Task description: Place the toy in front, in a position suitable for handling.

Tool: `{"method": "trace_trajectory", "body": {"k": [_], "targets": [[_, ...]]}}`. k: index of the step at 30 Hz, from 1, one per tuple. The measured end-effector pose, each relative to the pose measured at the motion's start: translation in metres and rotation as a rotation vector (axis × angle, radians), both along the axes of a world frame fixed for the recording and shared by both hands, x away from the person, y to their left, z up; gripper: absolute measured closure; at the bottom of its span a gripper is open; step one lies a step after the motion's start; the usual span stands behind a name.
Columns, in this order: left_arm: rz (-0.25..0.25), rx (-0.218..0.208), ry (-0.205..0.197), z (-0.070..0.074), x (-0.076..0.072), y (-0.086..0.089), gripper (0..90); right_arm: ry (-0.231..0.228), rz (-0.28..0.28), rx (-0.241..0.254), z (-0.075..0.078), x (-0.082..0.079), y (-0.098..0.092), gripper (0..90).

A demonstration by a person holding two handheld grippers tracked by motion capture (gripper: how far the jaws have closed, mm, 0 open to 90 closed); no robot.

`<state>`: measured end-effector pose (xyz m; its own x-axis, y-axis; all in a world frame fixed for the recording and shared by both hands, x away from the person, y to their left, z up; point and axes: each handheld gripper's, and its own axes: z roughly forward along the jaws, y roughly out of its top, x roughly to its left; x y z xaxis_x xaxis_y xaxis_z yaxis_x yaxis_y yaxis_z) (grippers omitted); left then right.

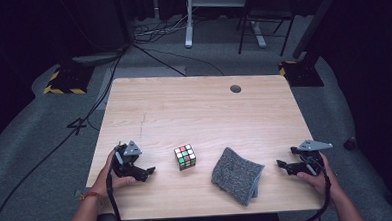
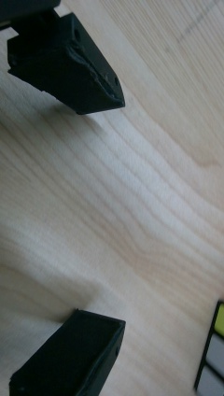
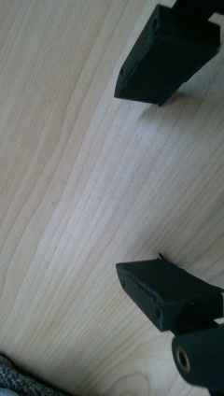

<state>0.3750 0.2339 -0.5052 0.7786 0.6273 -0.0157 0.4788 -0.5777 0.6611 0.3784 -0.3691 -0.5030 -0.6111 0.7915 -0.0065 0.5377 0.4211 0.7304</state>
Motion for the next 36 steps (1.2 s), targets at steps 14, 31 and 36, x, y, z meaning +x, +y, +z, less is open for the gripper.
{"method": "trace_trajectory", "body": {"k": [14, 31, 36], "targets": [[-0.021, -0.002, 0.001, 0.000, -0.018, -0.015, 0.1, -0.060, 0.144, 0.110, 0.037, -0.017, 0.018, 21.9], [-0.056, 0.000, 0.001, 0.000, -0.022, -0.051, 0.0, -0.075, 0.425, 0.034, 0.044, -0.049, 0.120, 34.3], [-0.075, 0.000, 0.001, 0.000, -0.020, -0.059, 0.1, -0.003, 0.454, -0.068, 0.019, -0.043, 0.138, 40.6]]}}
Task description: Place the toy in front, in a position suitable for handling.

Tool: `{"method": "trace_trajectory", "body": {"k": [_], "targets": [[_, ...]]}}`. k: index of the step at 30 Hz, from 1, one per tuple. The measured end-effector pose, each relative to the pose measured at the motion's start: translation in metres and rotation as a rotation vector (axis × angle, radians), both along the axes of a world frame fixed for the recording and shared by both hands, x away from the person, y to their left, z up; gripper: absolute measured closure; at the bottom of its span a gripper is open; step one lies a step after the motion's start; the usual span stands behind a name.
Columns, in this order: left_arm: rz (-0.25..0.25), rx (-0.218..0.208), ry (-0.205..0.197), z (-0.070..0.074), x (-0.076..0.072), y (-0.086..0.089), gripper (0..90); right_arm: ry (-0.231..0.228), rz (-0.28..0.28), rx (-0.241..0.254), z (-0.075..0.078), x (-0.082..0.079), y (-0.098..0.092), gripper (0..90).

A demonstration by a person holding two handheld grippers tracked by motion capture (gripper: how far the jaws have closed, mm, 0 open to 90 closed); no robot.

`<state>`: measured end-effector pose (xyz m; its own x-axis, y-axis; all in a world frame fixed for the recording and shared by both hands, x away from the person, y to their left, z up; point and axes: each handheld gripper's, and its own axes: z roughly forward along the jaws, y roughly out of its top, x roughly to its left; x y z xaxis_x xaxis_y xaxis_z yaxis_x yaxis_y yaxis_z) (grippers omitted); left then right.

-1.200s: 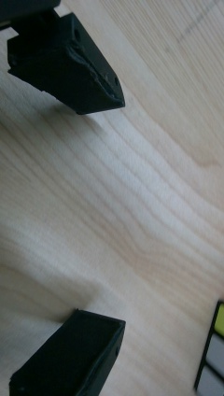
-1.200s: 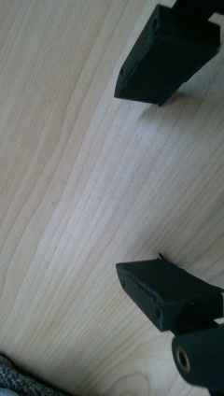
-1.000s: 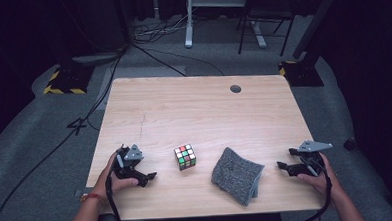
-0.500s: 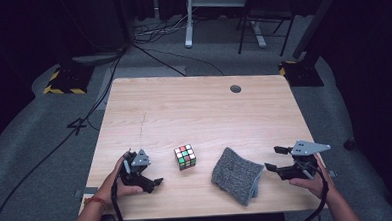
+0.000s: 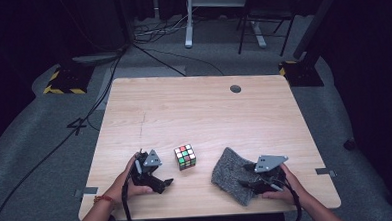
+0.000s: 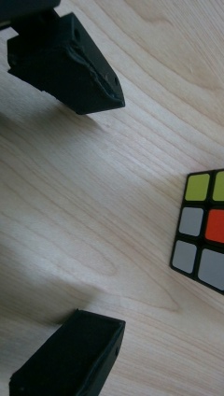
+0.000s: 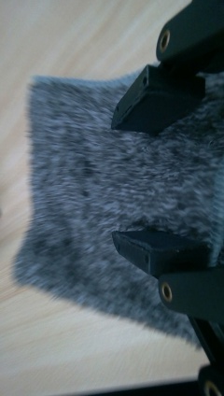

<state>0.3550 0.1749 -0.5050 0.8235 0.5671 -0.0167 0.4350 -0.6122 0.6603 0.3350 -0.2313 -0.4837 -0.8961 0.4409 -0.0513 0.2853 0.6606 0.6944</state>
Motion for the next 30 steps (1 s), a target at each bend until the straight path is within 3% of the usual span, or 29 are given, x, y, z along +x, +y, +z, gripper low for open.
{"method": "trace_trajectory", "body": {"k": [4, 10, 13, 21, 26, 30], "targets": [[-0.014, 0.000, -0.001, 0.000, 0.002, -0.002, 0.1, 0.031, -0.009, 0.007, -0.005, 0.005, -0.005, 40.8], [-0.014, -0.001, 0.001, 0.000, 0.002, -0.006, 0.1, 0.021, -0.042, -0.002, -0.006, 0.009, -0.020, 40.5], [-0.027, 0.000, -0.003, 0.000, 0.004, -0.011, 0.5, 0.018, -0.098, -0.005, -0.006, 0.015, -0.039, 39.9], [-0.046, -0.001, 0.000, 0.000, 0.010, -0.018, 0.4, 0.013, -0.180, 0.017, -0.008, 0.029, -0.074, 39.5], [-0.109, -0.009, 0.000, 0.000, 0.020, -0.026, 0.3, 0.010, -0.199, 0.026, -0.009, 0.031, -0.081, 39.1], [-0.095, -0.004, 0.000, 0.000, 0.027, -0.034, 0.4, 0.000, -0.204, 0.021, -0.009, 0.029, -0.080, 38.8]]}}
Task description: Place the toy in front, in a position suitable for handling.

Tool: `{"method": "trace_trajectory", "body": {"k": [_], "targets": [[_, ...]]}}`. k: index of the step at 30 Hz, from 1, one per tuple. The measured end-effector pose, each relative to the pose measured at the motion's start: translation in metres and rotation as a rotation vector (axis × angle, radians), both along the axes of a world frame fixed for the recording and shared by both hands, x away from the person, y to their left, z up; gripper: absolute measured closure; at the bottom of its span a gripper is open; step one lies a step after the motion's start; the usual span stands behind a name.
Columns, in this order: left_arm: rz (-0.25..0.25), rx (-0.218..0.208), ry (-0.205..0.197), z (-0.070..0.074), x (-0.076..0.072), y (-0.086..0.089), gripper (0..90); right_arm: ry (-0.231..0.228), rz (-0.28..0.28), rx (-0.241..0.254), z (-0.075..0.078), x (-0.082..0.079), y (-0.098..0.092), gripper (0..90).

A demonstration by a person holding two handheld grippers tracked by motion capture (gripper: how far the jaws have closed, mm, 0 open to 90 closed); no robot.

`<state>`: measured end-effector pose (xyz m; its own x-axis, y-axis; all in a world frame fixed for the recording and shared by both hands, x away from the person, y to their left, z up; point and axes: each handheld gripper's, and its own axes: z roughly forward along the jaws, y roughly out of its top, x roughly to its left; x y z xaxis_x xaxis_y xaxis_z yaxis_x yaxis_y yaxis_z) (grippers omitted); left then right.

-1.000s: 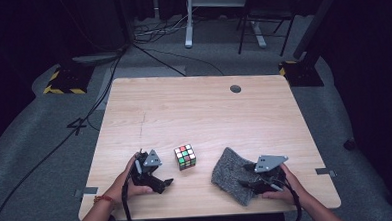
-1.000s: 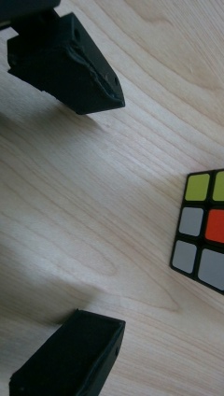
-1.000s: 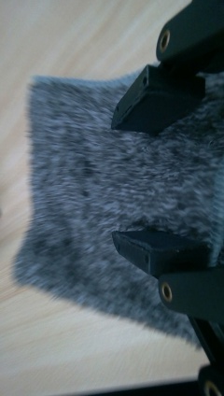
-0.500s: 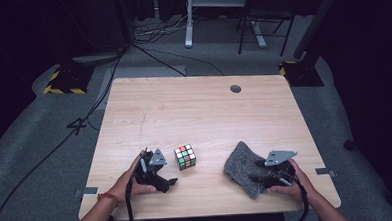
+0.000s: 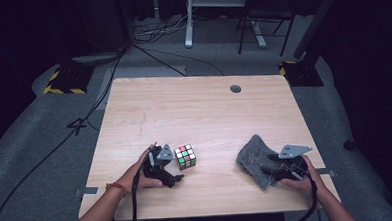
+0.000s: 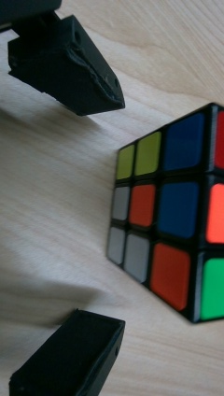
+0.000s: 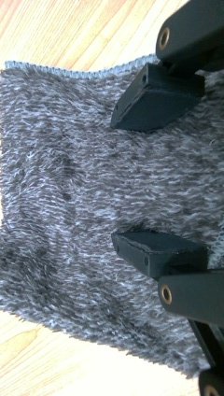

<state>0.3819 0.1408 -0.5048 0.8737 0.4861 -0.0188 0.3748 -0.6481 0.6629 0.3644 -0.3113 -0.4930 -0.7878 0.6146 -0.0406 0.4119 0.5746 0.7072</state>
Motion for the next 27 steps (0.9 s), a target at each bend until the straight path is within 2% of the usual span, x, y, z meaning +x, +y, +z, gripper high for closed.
{"method": "trace_trajectory", "body": {"k": [4, 5, 7, 8, 9, 10, 11, 12, 14, 16, 21, 24, 27], "targets": [[-0.002, 0.002, 0.001, 0.001, 0.004, -0.005, 1.2, 0.004, 0.000, 0.007, 0.000, 0.001, -0.001, 38.6], [-0.002, 0.002, 0.001, 0.001, 0.004, -0.005, 4.2, 0.004, 0.000, 0.007, 0.000, 0.001, -0.001, 38.6], [-0.020, -0.035, -0.014, 0.002, 0.005, -0.007, 14.0, 0.004, 0.001, 0.008, 0.000, 0.001, -0.001, 38.5], [-0.028, -0.034, -0.020, 0.003, 0.006, -0.009, 18.9, 0.004, 0.001, 0.007, 0.000, 0.001, -0.001, 38.5], [-0.028, -0.034, -0.020, 0.003, 0.006, -0.009, 18.2, 0.004, 0.001, 0.007, 0.000, 0.001, -0.001, 38.5], [-0.055, -0.027, -0.002, 0.004, 0.008, -0.012, 14.5, 0.004, -0.002, 0.008, -0.001, 0.000, -0.001, 38.5], [-0.069, -0.046, 0.029, 0.006, 0.011, -0.014, 16.7, 0.004, -0.002, 0.009, -0.001, 0.000, -0.001, 38.5], [-0.070, -0.066, 0.045, 0.009, 0.013, -0.016, 15.2, 0.002, -0.002, 0.011, -0.001, 0.000, -0.001, 38.5], [-0.080, -0.090, 0.024, 0.014, 0.015, -0.019, 15.8, 0.002, -0.003, 0.012, -0.001, 0.000, -0.001, 38.5], [-0.091, -0.086, 0.010, 0.017, 0.017, -0.023, 15.5, 0.002, -0.002, 0.012, -0.001, 0.000, -0.001, 38.4], [-0.108, -0.087, 0.006, 0.015, 0.021, -0.028, 16.0, 0.000, -0.002, 0.016, -0.001, 0.000, -0.001, 38.3], [-0.100, -0.091, 0.013, 0.012, 0.022, -0.026, 16.9, -0.001, -0.002, 0.015, -0.001, 0.000, -0.001, 38.3], [-0.107, -0.089, 0.010, 0.010, 0.021, -0.024, 20.8, -0.003, -0.001, 0.017, -0.001, -0.001, -0.002, 38.2]]}}
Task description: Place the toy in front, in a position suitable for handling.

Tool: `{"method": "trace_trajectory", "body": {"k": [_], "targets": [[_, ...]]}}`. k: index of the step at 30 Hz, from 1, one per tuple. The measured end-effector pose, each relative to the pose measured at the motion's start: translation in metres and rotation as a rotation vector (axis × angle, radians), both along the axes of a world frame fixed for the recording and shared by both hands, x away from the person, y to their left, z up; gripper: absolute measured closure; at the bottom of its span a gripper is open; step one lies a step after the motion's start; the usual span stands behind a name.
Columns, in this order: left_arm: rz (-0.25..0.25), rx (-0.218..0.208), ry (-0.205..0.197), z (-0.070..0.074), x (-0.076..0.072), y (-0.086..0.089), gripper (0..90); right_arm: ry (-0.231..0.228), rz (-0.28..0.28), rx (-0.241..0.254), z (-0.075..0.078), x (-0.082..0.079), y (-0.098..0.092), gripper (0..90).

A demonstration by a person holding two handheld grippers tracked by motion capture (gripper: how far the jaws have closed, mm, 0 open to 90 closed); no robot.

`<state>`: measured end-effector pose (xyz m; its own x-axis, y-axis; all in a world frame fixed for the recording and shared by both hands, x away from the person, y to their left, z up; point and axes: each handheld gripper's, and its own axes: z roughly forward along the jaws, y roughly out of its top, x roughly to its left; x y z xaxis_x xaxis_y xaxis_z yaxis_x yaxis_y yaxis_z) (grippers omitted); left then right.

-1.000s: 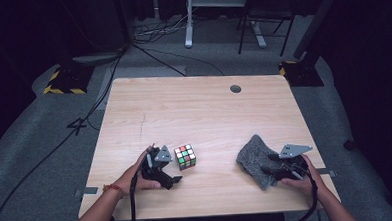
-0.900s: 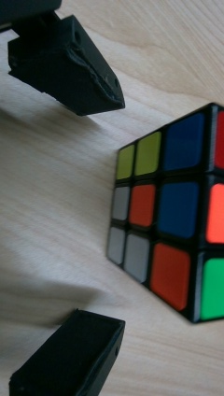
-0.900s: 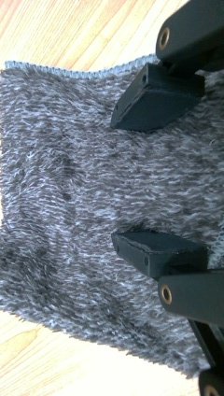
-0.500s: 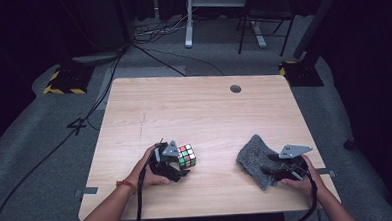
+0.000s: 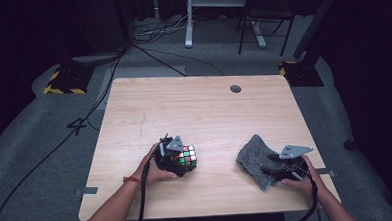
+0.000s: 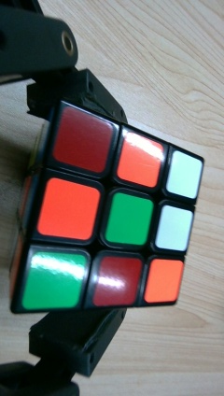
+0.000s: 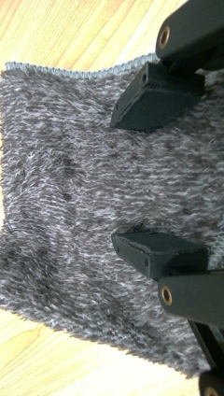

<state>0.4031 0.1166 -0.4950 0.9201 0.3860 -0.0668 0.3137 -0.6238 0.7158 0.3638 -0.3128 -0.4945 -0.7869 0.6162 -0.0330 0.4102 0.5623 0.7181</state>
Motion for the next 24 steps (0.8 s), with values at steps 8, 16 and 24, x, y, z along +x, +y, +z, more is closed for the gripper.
{"method": "trace_trajectory", "body": {"k": [8, 16, 24], "targets": [[-0.029, -0.006, -0.009, 0.001, -0.003, 0.003, 32.4, -0.017, -0.010, -0.001, 0.001, -0.002, 0.000, 34.7], [-0.053, 0.014, -0.032, 0.003, -0.010, -0.003, 33.0, -0.045, -0.011, 0.064, 0.013, -0.007, -0.003, 28.4], [-0.073, -0.008, -0.036, 0.010, -0.016, -0.006, 33.1, -0.038, -0.019, 0.001, 0.006, -0.005, 0.005, 26.7]]}}
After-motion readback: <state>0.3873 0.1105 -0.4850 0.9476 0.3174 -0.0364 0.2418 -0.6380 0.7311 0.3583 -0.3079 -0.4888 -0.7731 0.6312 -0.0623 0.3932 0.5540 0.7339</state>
